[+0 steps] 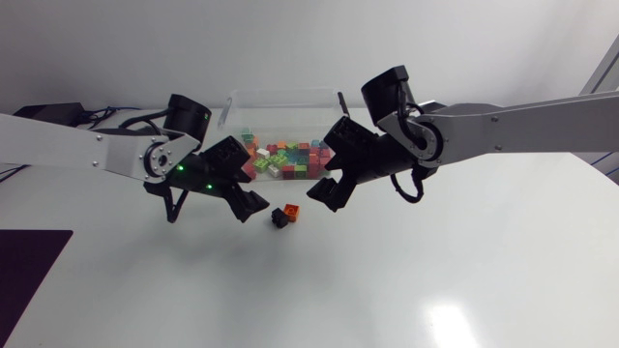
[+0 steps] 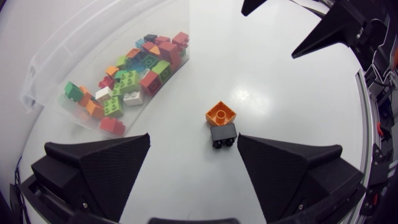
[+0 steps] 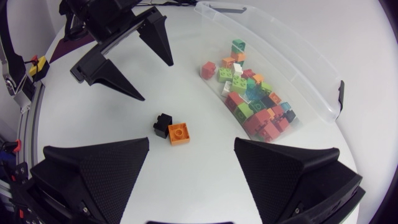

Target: Place the duplo bricks in the container

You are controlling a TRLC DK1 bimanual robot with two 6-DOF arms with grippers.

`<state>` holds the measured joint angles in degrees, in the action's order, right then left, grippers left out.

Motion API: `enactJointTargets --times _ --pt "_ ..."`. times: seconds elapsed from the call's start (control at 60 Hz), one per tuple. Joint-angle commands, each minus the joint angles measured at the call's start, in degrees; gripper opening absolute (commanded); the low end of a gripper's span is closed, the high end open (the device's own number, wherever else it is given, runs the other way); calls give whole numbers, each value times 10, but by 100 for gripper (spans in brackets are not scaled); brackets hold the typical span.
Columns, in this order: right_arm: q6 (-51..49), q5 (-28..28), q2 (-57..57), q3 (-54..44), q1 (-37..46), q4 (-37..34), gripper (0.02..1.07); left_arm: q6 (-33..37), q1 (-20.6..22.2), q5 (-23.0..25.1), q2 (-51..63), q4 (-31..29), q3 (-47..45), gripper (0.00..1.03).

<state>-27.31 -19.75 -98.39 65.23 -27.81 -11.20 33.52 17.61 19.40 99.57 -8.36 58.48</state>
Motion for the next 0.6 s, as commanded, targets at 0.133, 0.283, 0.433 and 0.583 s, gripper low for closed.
enactJointTargets --times 0.133,0.283,0.433,0.583 --pt "-28 -11 -87 -16 -5 38 101 13 21 18 82 54 -21 98" --pt "-35 -11 -122 -6 -10 51 101 9 33 24 105 80 -23 98" --pt "-41 -12 -154 13 -16 51 101 2 48 28 121 99 -21 98" --pt "-44 -14 -186 29 -26 52 101 -13 58 28 145 143 -24 97"
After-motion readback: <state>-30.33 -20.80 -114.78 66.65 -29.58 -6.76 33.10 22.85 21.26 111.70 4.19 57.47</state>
